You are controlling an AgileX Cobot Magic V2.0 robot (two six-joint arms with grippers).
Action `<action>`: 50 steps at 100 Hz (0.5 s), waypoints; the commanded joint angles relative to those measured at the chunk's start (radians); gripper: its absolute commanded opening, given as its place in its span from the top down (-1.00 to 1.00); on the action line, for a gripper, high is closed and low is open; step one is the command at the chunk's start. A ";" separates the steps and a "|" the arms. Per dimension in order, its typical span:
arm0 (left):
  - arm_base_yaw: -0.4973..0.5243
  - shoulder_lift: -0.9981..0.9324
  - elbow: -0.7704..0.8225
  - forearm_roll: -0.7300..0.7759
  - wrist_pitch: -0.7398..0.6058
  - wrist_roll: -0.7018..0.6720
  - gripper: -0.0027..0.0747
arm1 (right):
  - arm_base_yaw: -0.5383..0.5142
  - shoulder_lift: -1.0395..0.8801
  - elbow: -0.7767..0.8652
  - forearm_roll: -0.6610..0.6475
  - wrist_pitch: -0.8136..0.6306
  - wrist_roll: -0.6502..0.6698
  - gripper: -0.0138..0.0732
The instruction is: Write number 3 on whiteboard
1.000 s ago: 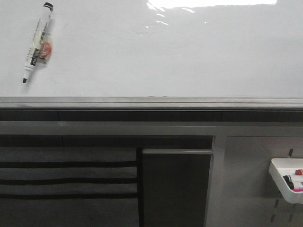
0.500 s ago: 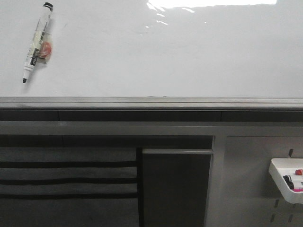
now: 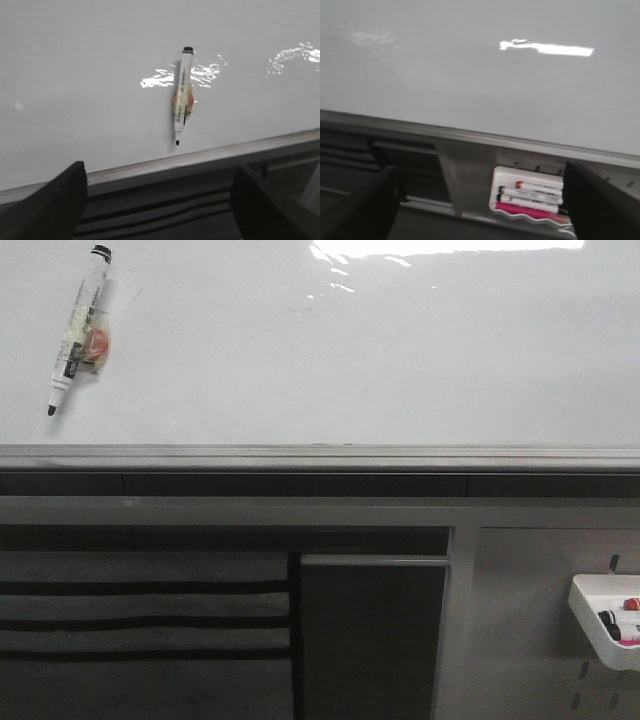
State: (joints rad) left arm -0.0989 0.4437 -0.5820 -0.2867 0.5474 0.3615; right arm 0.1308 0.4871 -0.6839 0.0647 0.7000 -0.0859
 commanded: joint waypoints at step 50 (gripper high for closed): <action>-0.165 0.681 -0.160 -0.010 -0.352 0.060 -0.48 | 0.144 0.201 -0.092 0.250 -0.026 -0.246 -0.68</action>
State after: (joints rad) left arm -0.2545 1.0608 -0.6873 -0.2867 0.3249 0.4191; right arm 0.2735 0.6798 -0.7412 0.2969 0.7356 -0.3178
